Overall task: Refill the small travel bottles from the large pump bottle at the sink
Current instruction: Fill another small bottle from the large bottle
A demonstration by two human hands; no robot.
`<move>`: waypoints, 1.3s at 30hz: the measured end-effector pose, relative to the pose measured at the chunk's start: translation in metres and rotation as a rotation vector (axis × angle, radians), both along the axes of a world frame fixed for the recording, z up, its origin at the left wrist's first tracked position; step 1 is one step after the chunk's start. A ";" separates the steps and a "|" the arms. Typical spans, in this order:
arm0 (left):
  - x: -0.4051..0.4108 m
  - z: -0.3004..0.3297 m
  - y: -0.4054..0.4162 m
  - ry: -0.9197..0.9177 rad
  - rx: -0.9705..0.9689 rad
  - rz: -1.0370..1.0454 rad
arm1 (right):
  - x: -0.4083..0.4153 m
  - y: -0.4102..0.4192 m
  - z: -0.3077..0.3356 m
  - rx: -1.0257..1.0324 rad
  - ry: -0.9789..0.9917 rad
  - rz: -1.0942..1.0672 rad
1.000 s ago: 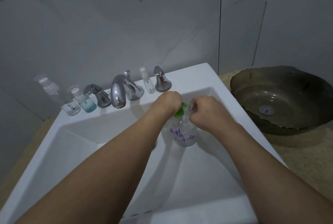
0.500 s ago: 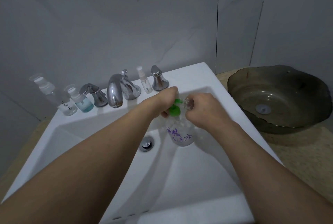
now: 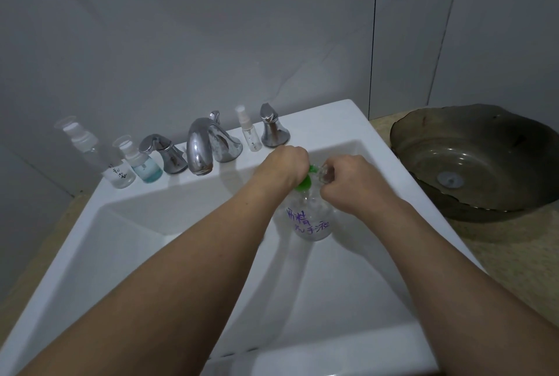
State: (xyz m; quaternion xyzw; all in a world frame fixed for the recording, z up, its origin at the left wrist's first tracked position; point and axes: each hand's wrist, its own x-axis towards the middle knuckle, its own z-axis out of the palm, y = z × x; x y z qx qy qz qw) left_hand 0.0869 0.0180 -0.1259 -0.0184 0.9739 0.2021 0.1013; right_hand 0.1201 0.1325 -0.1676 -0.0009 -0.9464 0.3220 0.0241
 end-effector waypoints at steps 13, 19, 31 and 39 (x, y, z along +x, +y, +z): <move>-0.003 0.012 -0.010 -0.286 0.237 0.138 | -0.001 -0.002 0.000 -0.030 0.114 0.015; -0.012 -0.002 0.000 -0.181 0.104 0.035 | -0.003 0.000 -0.002 -0.011 0.071 0.006; -0.007 0.001 -0.002 -0.193 0.013 0.000 | -0.002 -0.001 0.000 0.009 0.037 0.024; -0.009 0.007 -0.009 -0.323 0.198 0.135 | -0.002 -0.001 0.002 0.003 0.110 0.018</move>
